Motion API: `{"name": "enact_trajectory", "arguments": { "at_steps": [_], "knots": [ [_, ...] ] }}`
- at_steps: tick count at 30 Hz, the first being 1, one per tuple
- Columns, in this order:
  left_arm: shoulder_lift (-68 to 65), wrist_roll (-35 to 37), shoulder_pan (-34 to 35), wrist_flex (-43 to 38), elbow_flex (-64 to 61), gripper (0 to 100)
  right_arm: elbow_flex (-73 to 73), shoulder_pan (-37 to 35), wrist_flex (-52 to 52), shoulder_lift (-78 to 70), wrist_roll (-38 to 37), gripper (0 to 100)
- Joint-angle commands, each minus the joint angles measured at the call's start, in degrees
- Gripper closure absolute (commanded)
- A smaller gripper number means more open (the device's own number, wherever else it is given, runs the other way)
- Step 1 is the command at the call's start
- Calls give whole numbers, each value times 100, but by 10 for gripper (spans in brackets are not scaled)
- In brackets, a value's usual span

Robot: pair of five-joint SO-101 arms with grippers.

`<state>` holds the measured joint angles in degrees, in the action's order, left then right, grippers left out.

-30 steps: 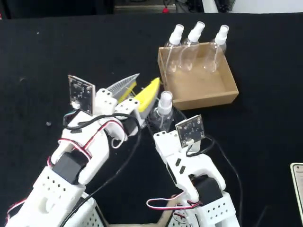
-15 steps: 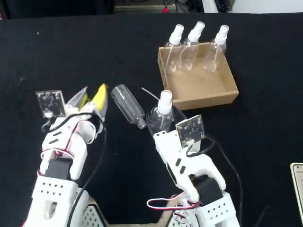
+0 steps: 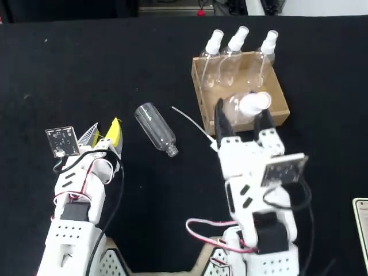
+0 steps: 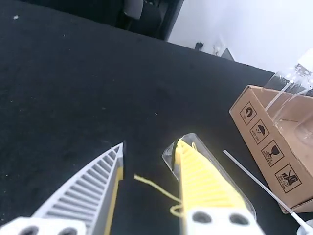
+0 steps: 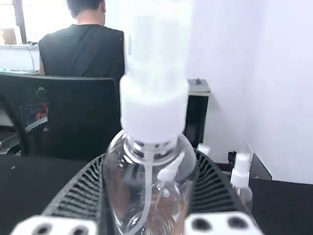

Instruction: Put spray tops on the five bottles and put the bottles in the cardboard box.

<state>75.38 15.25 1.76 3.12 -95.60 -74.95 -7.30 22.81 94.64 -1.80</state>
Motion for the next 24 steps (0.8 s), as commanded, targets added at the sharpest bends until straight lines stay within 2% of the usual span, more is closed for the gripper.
{"name": "enact_trajectory", "arguments": {
  "at_steps": [1, 11, 17, 24],
  "knots": [
    [-18, 18, 31, -141, -57, 830, 804, 97, -765, -1464, 35, 925],
    [-18, -9, 31, -114, -66, 830, 1332, 97, -2884, -5165, 0, 925],
    [-18, -18, 31, -114, -66, 830, 1332, 202, -4018, -6457, 0, 925],
    [35, -26, -22, -149, -154, 830, 1578, 369, -4554, -7503, 35, 925]
  ]
}}
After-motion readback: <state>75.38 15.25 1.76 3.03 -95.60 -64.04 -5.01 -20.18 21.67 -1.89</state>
